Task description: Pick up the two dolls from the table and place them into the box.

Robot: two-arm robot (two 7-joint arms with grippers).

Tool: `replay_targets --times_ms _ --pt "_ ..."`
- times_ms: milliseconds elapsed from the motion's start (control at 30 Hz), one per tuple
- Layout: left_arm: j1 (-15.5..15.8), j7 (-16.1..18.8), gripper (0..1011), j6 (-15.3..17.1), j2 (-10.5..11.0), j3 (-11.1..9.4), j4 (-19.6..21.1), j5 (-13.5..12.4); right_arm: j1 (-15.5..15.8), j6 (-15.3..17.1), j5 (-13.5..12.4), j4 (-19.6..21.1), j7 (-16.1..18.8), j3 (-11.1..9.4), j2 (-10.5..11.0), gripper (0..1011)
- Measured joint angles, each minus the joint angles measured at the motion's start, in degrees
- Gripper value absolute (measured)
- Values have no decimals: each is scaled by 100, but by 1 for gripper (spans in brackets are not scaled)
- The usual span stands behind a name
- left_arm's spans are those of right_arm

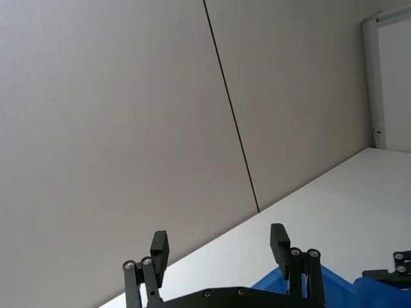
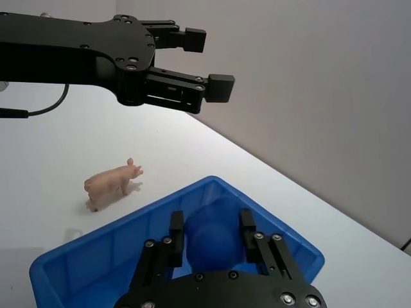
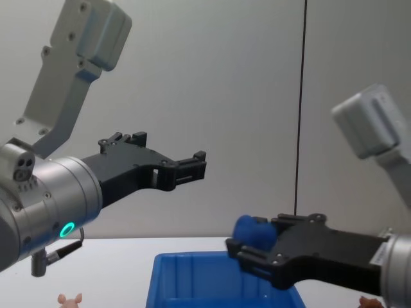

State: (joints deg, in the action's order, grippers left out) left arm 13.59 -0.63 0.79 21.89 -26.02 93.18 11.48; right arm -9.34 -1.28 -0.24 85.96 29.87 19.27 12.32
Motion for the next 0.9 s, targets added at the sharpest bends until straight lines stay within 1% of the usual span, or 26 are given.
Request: replay_targets --times_ms 67,100,167,267,300,367,433,500,533,567,600,767,900 --pt "0 0 1001 0 0 0 0 0 -33 18 21 -32 15 16 -27 506" --pt "0 0 1001 0 0 0 0 0 -70 31 39 -65 25 31 -54 567" --pt "0 0 1001 0 0 0 0 0 -108 46 56 -97 31 41 -75 598" --pt "0 0 1001 0 0 0 0 0 -150 54 62 -124 30 43 -87 726" --pt "0 0 1001 0 0 0 0 0 -156 54 63 -126 29 41 -87 741" --pt "0 0 1001 0 0 0 0 0 -168 54 61 -129 12 28 -84 783" --pt "0 0 1001 0 0 0 0 0 -169 54 50 -128 -4 17 -71 857" --pt "0 0 1001 0 0 0 0 0 -167 52 26 -111 -33 -8 -39 892" --pt "0 0 1001 0 0 0 0 0 -158 52 2 -92 -59 -24 -17 942" --pt "0 0 1001 0 0 0 0 0 -158 52 2 -92 -59 -24 -17 958" --pt "0 0 1001 0 0 0 0 0 -140 52 -16 -68 -79 -41 6 1001" --pt "0 0 1001 0 0 0 0 0 -58 86 -101 21 -194 -102 103 1000" --pt "0 1 1001 0 0 0 0 0 53 195 -195 121 -334 -176 219 1000"
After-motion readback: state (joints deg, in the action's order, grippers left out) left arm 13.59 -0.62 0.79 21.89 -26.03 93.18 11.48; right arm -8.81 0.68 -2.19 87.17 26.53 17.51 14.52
